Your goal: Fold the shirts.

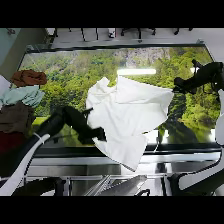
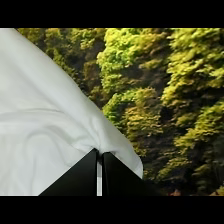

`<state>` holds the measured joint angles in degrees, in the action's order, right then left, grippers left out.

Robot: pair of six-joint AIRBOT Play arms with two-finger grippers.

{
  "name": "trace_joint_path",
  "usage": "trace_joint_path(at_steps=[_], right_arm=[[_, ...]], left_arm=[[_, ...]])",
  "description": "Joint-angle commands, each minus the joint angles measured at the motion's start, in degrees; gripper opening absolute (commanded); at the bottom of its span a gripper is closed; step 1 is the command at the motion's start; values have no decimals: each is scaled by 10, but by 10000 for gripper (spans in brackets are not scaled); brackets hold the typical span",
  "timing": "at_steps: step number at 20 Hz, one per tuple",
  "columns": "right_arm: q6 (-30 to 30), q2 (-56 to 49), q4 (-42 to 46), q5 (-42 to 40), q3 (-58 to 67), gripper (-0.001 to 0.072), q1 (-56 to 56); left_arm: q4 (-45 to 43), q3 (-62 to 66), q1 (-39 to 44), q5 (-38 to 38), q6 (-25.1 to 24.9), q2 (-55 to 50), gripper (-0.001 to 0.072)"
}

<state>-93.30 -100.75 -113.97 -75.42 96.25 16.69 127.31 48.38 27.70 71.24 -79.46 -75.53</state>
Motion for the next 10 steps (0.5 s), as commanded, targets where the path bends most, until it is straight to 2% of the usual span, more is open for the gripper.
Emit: trace_joint_path(at_steps=[1, 3, 4, 5, 8, 10], right_arm=[[-4, 0, 0, 6, 0, 18, 24], [-6, -1, 0, 10, 0, 18, 27], [-12, -1, -2, 12, 0, 18, 28], [-14, -2, -2, 13, 0, 18, 28], [-16, -3, -2, 12, 0, 18, 28], [-28, -3, -2, 9, 0, 18, 28]], left_arm=[[113, -146, 70, -142, 20, 51, 704], [129, -163, 98, -186, 26, 47, 703], [134, -160, 109, -202, 26, 37, 672], [134, -149, 118, -217, 26, 20, 590], [129, -94, 120, -224, 14, -43, 588], [96, -60, 108, -215, 13, -80, 587]])
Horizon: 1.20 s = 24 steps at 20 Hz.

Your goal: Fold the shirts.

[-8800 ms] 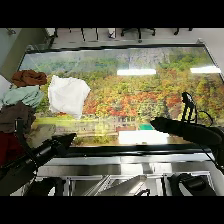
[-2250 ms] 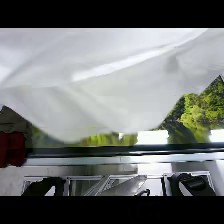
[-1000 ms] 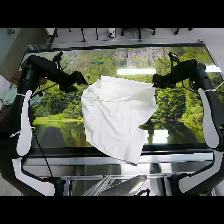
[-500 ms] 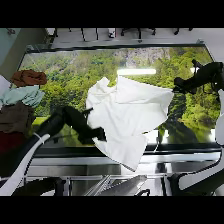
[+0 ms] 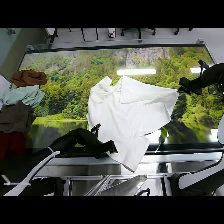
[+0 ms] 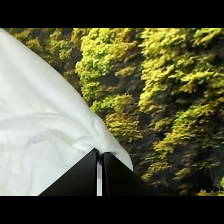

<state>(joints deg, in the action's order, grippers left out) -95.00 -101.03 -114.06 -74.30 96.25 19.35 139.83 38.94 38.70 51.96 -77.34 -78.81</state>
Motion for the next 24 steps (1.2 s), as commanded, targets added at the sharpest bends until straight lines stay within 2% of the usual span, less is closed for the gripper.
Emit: trace_joint_path(at_steps=[1, 3, 6, 9, 12, 16, 19, 21, 24], right_arm=[[-11, 0, -1, -4, 0, 17, 2], [-12, 0, -1, -9, 0, 17, 5], [-12, 1, 1, -37, 0, 16, 12], [-8, 24, 12, -79, -33, 16, 20], [-3, 114, 11, -77, -174, 16, 21], [-10, 274, 16, -37, -403, 18, 26], [-15, 318, -38, -21, -491, 18, 38], [-56, 315, -113, -4, -524, 19, 25], [-66, 309, -127, 55, -529, 28, 7]], left_arm=[[-35, 45, -8, -17, -8, -63, 583], [-39, 67, -24, -3, -23, -86, 16], [-61, 110, -64, 5, -38, -78, 14], [-162, 173, -142, 43, -28, -45, 13], [-248, 235, -250, 89, -21, -28, 13], [-263, 257, -356, 137, -70, -30, 14], [-262, 257, -375, 164, -103, -51, 14], [-258, 257, -358, 159, -111, -68, 14], [-258, 257, -328, 158, -111, -88, 14]])
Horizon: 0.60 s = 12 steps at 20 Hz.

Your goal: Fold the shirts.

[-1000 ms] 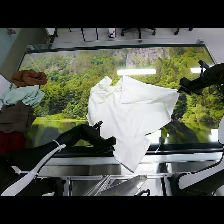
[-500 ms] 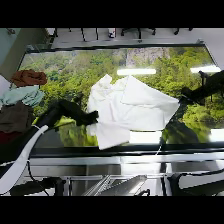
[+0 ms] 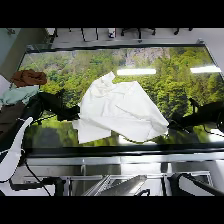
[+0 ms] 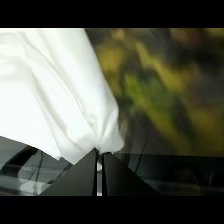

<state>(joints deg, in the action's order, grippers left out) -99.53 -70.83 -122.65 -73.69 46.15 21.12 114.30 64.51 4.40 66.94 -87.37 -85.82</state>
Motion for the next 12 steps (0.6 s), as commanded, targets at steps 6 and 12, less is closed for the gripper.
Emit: trace_joint_path(at_steps=[6, 12], right_arm=[[-8, 26, -18, 2, 48, 454, 49], [50, 138, -10, -18, -76, 629, -23]], left_arm=[[-3, 2, 35, 16, -12, -26, 14], [-3, 2, 35, 21, -27, -26, 14]])
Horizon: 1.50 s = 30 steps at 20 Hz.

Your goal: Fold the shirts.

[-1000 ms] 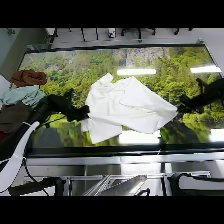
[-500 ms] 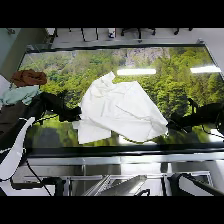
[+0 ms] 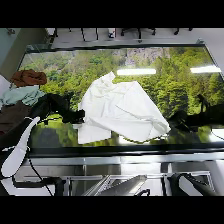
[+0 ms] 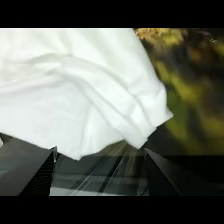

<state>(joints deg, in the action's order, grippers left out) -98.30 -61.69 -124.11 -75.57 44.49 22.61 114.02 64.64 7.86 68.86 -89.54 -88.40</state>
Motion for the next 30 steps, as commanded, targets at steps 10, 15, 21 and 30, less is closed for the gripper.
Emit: trace_joint_path(at_steps=[10, 15, 21, 30], right_arm=[[118, -33, -45, 282, -144, 553, -94], [118, -42, -45, 281, -113, 551, -87], [118, -48, -41, 281, -94, 459, -47], [80, -75, -63, 237, -77, 20, -46]], left_arm=[[0, 0, 1, 2, -7, 0, 14], [0, 0, 1, 3, -15, 0, 14], [0, 0, 1, 2, -15, 0, 14], [0, 0, 1, -1, -15, 1, 14]])
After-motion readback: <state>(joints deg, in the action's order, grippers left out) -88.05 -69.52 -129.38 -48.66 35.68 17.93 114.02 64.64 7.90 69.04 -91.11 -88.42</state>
